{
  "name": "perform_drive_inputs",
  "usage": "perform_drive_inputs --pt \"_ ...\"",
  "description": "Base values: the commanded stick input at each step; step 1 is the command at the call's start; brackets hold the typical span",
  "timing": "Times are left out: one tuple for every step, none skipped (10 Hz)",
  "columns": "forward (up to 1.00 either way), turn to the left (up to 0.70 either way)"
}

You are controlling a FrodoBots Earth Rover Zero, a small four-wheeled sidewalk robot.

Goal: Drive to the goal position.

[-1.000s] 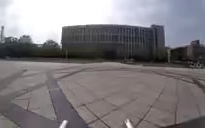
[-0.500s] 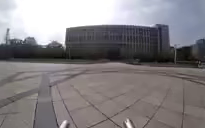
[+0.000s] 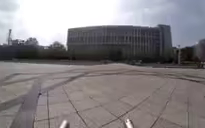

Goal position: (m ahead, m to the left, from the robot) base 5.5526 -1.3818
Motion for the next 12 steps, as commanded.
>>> perform_drive_inputs --pt "1.00 0.00" --pt "1.00 0.00" --pt "1.00 0.00" --pt "1.00 0.00" --pt "1.00 -0.25" --pt "1.00 -0.40" --pt "1.00 -0.40" --pt "1.00 -0.40" --pt "1.00 -0.40" --pt "1.00 -0.40" --pt "1.00 -0.40" --pt "1.00 -0.40"
